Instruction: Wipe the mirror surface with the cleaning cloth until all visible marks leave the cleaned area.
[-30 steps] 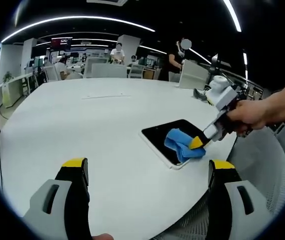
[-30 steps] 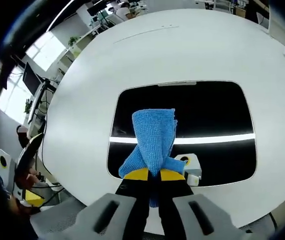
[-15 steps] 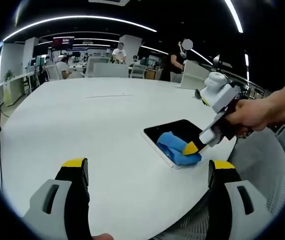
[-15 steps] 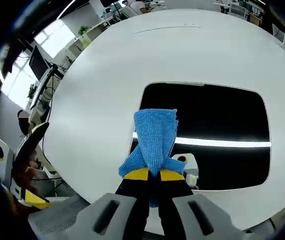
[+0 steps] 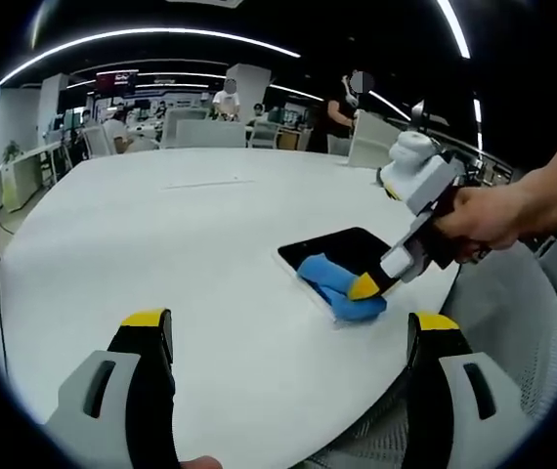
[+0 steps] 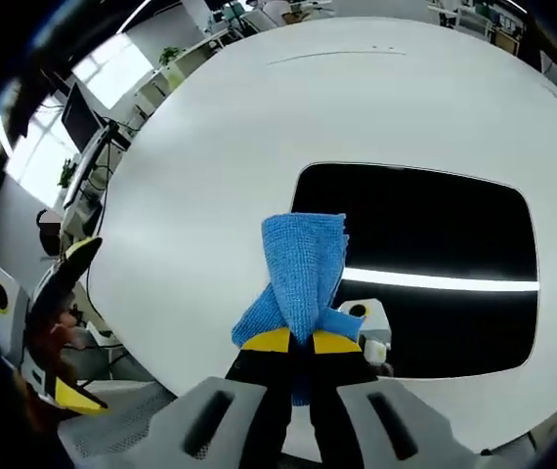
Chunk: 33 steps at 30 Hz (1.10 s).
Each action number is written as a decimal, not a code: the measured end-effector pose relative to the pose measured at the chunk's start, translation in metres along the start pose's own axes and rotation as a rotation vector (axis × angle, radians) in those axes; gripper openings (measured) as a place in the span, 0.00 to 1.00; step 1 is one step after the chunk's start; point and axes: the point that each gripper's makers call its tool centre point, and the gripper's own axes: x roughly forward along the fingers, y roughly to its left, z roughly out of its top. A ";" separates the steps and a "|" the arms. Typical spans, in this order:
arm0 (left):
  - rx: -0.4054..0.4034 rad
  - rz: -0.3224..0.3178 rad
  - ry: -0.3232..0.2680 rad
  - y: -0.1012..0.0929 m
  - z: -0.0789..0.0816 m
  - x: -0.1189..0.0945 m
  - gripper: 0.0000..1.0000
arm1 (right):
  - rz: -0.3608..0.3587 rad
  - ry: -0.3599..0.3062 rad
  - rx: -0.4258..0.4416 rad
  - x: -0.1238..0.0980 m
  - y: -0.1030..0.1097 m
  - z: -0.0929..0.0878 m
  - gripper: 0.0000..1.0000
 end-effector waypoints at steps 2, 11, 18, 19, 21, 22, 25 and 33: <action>-0.009 0.001 0.000 0.000 -0.001 0.001 0.99 | -0.001 -0.008 0.001 0.000 0.000 0.002 0.00; -0.030 -0.007 0.005 -0.005 -0.007 0.004 0.99 | -0.008 -0.030 -0.020 0.005 -0.004 0.025 0.00; -0.039 0.006 0.004 0.002 -0.006 0.002 0.99 | -0.030 -0.042 -0.061 0.015 -0.015 0.053 0.00; -0.038 0.008 0.006 0.003 -0.007 0.002 0.99 | -0.035 -0.043 -0.066 0.017 -0.016 0.058 0.00; -0.043 0.010 0.008 0.003 -0.008 0.001 0.99 | -0.042 -0.050 -0.083 0.018 -0.019 0.066 0.00; -0.043 0.010 0.009 0.003 -0.008 0.001 0.99 | -0.043 -0.049 -0.083 0.018 -0.019 0.069 0.00; -0.048 0.007 0.011 0.003 -0.009 0.002 0.99 | -0.052 -0.053 -0.101 0.021 -0.022 0.077 0.00; -0.030 -0.011 0.028 0.005 -0.006 0.008 0.99 | -0.069 -0.061 -0.130 0.028 -0.027 0.094 0.00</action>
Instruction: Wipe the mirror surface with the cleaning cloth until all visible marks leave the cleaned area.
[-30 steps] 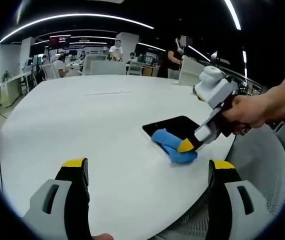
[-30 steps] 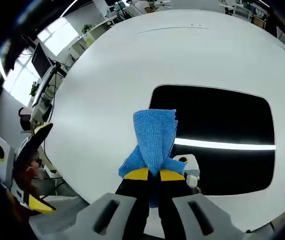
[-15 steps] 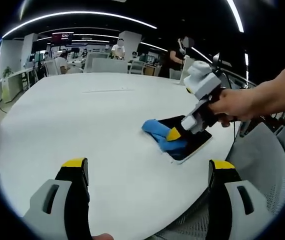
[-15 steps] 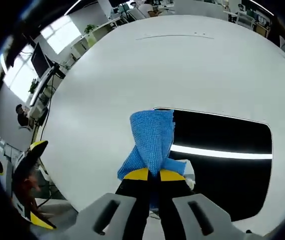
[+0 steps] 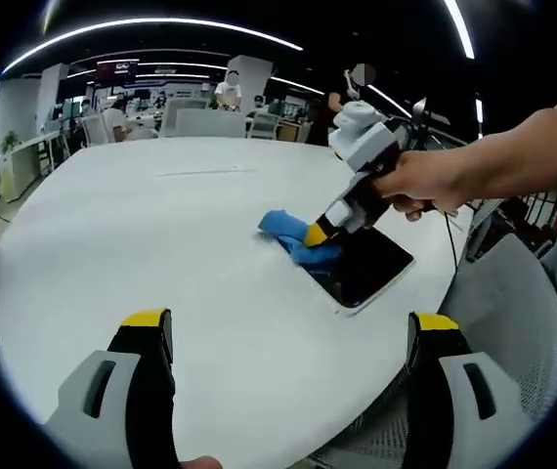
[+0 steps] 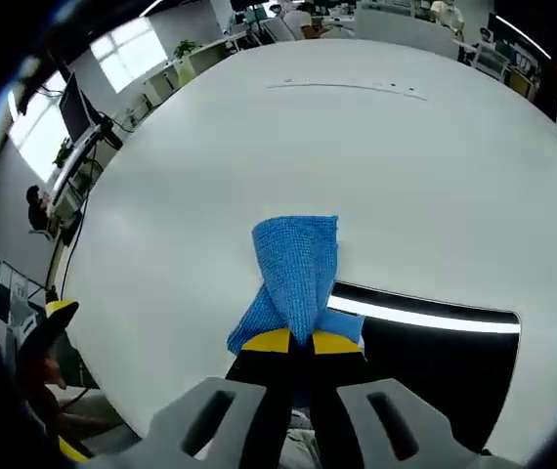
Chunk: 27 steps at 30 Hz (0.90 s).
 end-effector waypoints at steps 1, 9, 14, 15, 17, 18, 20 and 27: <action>0.000 0.003 -0.002 0.002 0.001 0.000 0.99 | -0.001 -0.001 0.007 0.000 -0.001 0.002 0.00; -0.013 0.008 -0.006 0.004 0.003 0.006 0.99 | -0.010 -0.007 0.007 0.002 -0.003 0.014 0.00; -0.014 0.008 -0.007 0.005 0.004 0.007 0.99 | -0.007 0.003 -0.017 0.003 -0.003 0.014 0.00; -0.015 0.010 -0.007 0.006 0.004 0.007 0.99 | -0.005 0.004 -0.020 0.003 -0.003 0.014 0.00; -0.018 0.013 -0.006 0.007 0.003 0.008 0.99 | 0.003 0.008 -0.013 0.005 -0.004 0.015 0.00; -0.019 0.013 -0.007 0.008 0.004 0.008 0.99 | 0.004 0.009 -0.013 0.006 -0.005 0.015 0.00; -0.018 0.015 -0.010 0.007 0.006 0.008 0.99 | 0.005 0.007 -0.019 0.007 -0.005 0.016 0.00; -0.006 0.010 -0.011 0.008 0.012 0.012 0.99 | -0.017 -0.002 -0.058 0.002 -0.011 0.012 0.00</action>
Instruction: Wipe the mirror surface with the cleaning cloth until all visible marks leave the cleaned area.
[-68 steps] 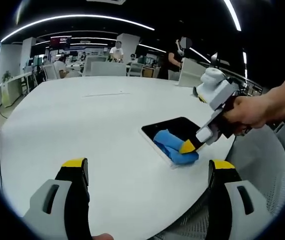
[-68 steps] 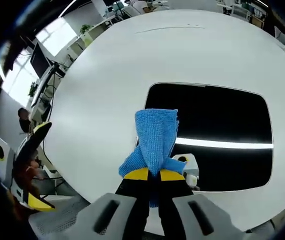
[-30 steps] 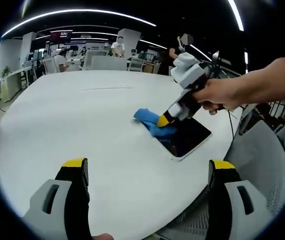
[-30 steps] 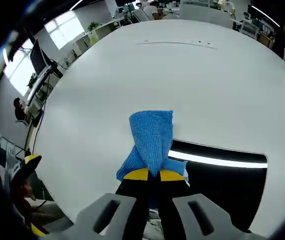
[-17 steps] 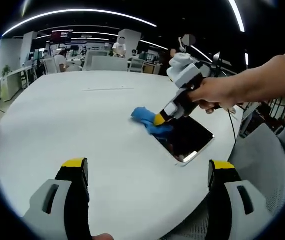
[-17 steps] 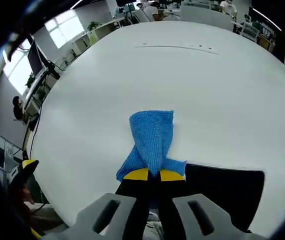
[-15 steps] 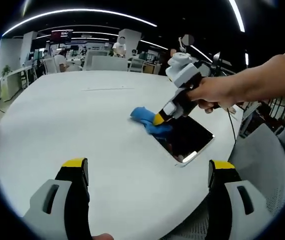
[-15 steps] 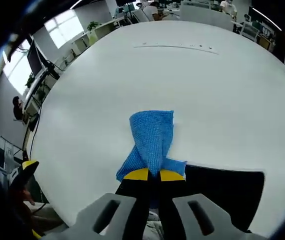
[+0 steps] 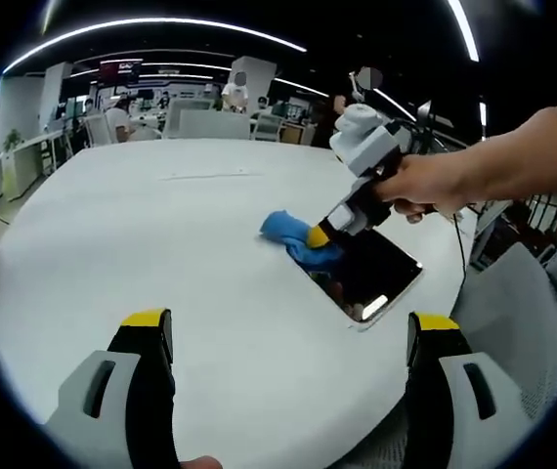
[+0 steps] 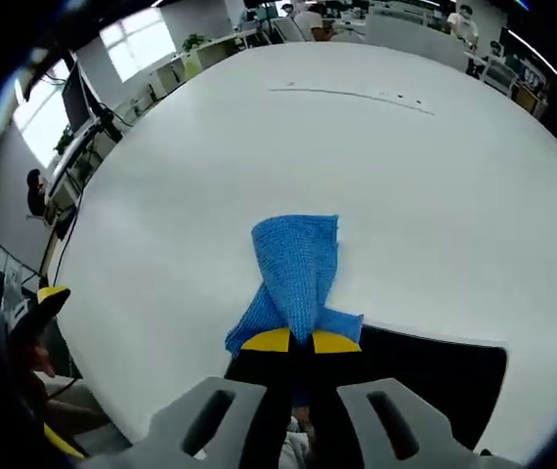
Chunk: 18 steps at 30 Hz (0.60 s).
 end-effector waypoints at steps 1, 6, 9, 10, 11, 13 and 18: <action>0.000 0.001 -0.001 0.000 0.001 0.001 0.99 | 0.000 0.001 0.004 0.000 -0.002 0.000 0.00; 0.004 -0.003 -0.002 0.000 0.001 0.003 0.99 | -0.003 0.006 0.010 -0.003 -0.006 -0.003 0.00; 0.004 -0.005 -0.002 0.000 0.000 0.004 0.99 | -0.003 0.006 0.017 -0.005 -0.009 -0.004 0.00; 0.003 -0.006 0.000 0.001 -0.001 0.004 0.99 | -0.002 0.006 0.019 -0.005 -0.009 -0.004 0.00; 0.001 -0.006 0.002 0.002 -0.002 0.004 0.99 | 0.002 0.006 0.026 -0.005 -0.009 -0.004 0.00; -0.005 -0.006 0.006 0.002 -0.003 0.004 0.99 | 0.001 0.009 0.026 -0.005 -0.008 -0.004 0.00; 0.002 -0.014 0.009 0.001 -0.002 0.002 0.99 | -0.003 0.019 0.049 -0.007 -0.016 -0.005 0.00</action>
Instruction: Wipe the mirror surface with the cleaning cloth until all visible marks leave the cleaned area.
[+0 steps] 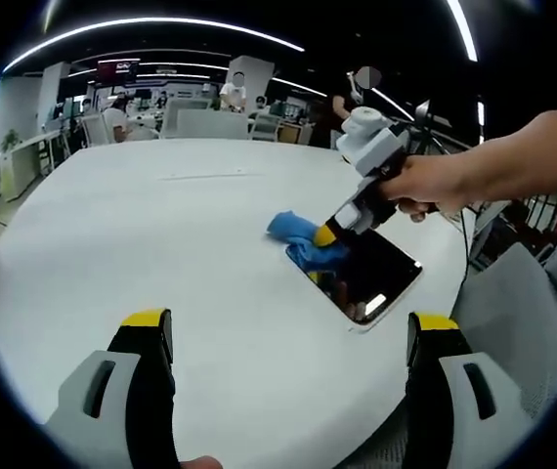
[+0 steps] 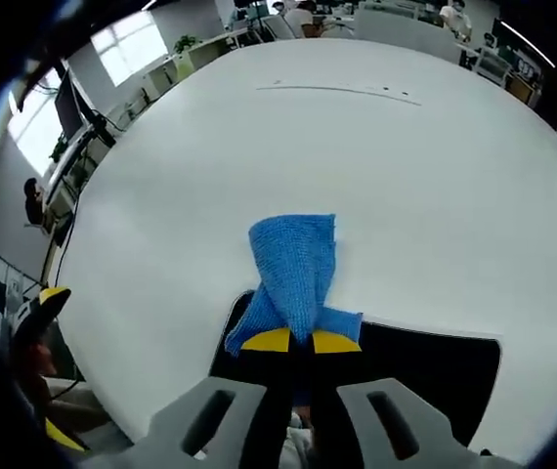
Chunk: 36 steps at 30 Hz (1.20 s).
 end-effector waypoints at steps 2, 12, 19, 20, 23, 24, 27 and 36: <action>-0.004 0.004 0.000 0.004 -0.002 0.001 0.99 | -0.006 0.002 -0.001 -0.001 -0.004 -0.002 0.00; -0.020 0.016 -0.016 0.007 0.003 0.003 0.99 | -0.012 0.015 0.030 -0.004 -0.015 -0.005 0.00; -0.023 0.001 -0.022 0.006 0.003 0.002 0.99 | -0.041 0.040 0.059 -0.007 -0.019 -0.008 0.00; -0.022 -0.002 -0.026 0.006 0.003 0.001 0.99 | -0.045 0.042 0.048 -0.008 -0.020 -0.008 0.00; -0.023 0.004 -0.032 0.008 0.003 0.001 0.99 | -0.054 0.051 0.056 -0.009 -0.022 -0.009 0.00; -0.027 0.007 -0.034 0.008 0.004 0.000 0.99 | -0.060 0.056 0.057 -0.010 -0.023 -0.010 0.00; -0.027 0.008 -0.039 0.010 0.005 0.000 0.99 | -0.064 0.071 0.066 -0.010 -0.030 -0.011 0.00; -0.030 0.015 -0.041 0.005 0.007 0.008 0.99 | -0.065 0.069 0.069 -0.005 -0.033 -0.009 0.00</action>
